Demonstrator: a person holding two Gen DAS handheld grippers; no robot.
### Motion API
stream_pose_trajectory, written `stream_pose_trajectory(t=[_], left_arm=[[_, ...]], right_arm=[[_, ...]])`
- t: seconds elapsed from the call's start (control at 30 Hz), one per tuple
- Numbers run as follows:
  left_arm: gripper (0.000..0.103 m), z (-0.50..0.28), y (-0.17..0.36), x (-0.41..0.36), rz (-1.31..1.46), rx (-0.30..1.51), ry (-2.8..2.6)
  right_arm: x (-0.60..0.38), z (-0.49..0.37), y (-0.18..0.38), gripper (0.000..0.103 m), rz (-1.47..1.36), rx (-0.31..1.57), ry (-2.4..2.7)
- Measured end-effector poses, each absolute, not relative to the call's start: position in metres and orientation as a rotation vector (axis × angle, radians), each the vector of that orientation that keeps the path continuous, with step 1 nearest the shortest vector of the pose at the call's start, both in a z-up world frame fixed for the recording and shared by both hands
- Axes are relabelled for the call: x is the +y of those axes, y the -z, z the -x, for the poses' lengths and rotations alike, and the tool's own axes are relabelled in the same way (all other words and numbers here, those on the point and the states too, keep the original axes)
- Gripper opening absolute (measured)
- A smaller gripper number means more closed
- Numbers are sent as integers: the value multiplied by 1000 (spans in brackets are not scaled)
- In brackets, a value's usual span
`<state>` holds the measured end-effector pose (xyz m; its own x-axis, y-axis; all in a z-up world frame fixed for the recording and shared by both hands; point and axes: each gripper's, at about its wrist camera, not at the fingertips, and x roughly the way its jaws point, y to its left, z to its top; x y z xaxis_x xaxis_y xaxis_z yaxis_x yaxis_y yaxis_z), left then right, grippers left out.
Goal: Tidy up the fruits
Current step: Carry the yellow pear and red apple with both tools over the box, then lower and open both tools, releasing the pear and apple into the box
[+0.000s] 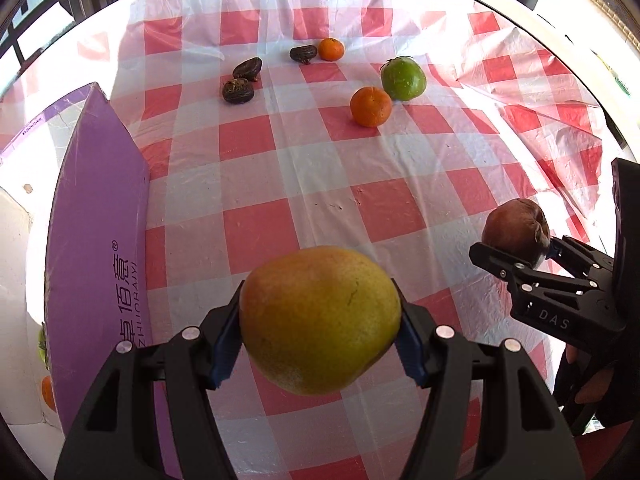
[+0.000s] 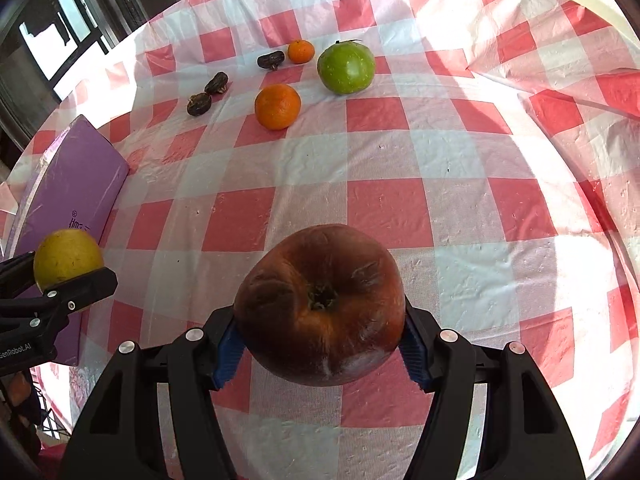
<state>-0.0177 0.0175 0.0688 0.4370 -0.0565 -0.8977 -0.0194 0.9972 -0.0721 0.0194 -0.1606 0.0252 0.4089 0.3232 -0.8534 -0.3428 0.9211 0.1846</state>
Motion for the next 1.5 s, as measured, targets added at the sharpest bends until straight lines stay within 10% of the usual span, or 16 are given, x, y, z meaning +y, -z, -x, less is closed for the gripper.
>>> stream_pose_trajectory(t=[1.03, 1.5], left_arm=[[65, 60, -146, 180, 142, 937, 100], [65, 56, -86, 301, 197, 1099, -108]], right_arm=[[-6, 32, -128, 64, -71, 919, -474], [116, 76, -149, 64, 128, 916, -764]])
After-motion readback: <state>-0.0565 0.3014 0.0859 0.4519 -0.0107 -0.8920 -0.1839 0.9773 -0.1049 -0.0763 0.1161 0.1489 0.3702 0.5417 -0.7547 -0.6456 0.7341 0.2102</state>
